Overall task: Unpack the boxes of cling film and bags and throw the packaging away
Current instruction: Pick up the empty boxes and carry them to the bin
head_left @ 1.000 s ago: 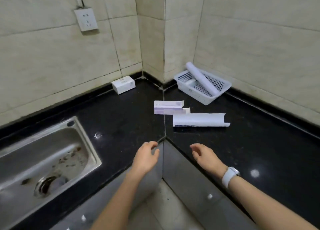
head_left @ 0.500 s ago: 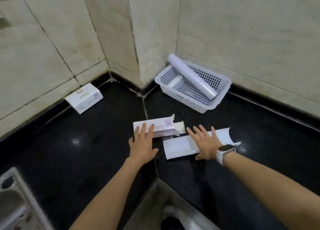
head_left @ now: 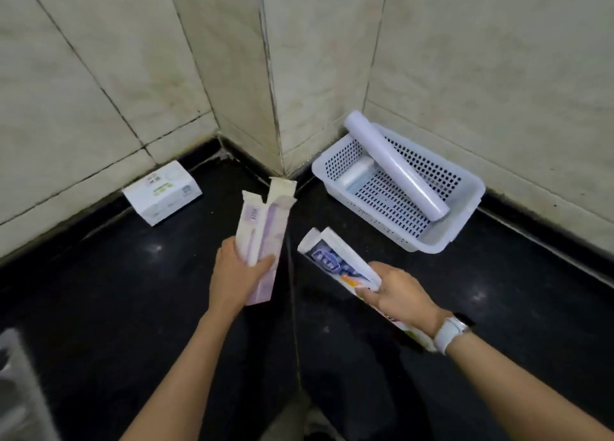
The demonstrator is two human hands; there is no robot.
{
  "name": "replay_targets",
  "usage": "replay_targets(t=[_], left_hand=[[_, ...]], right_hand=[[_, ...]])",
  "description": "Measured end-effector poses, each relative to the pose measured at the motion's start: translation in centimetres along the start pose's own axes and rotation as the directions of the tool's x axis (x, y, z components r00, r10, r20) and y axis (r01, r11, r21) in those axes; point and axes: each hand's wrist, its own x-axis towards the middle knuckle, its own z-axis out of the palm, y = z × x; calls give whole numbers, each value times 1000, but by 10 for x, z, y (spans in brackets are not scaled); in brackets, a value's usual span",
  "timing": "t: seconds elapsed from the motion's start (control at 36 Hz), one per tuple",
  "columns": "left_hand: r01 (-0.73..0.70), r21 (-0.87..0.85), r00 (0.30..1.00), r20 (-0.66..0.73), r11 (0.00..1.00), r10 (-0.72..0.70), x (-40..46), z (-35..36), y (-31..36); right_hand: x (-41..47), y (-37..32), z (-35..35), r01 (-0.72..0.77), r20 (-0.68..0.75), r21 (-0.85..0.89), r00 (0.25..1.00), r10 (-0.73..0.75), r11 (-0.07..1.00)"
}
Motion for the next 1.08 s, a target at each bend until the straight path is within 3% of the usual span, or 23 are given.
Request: replay_targets(t=[0.11,0.22,0.31,0.42,0.5,0.61,0.78,0.97,1.08], left_hand=[[77,-215,981,-160,974,-113,-36,-45,-16],[167,-299,930,-268,939,-251,-87,-81,-36],[226,-356,880,-325,907,-347,-137,-103,-55],[263,-430,787,-422,864,-450,-227,-129,-85],[289,-479,692,-494,829,-527,-316,-144,-106],[295,-581,495,-586,759,-641,-456,-145,-134],[336,-724,70,-619,603,-782,-673,-111,-165],[213,-883,-386,-469,418,-795,-886,-35,-170],[67,-940,-549,-314,334,-775,-972,14,-164]], right_hand=[[21,-60,4,-13,-37,420,999,31,907],[19,-125,17,-59,136,720,989,-57,691],[1,-162,39,-115,273,774,948,-166,622],[-48,-203,79,-91,375,744,877,-301,662],[-107,-230,114,-67,482,706,775,-410,705],[-209,-254,167,-13,595,674,601,-533,738],[-380,-272,238,91,771,580,259,-582,809],[-588,-273,300,358,849,524,-145,-509,773],[-689,-261,333,456,863,502,-313,-396,735]])
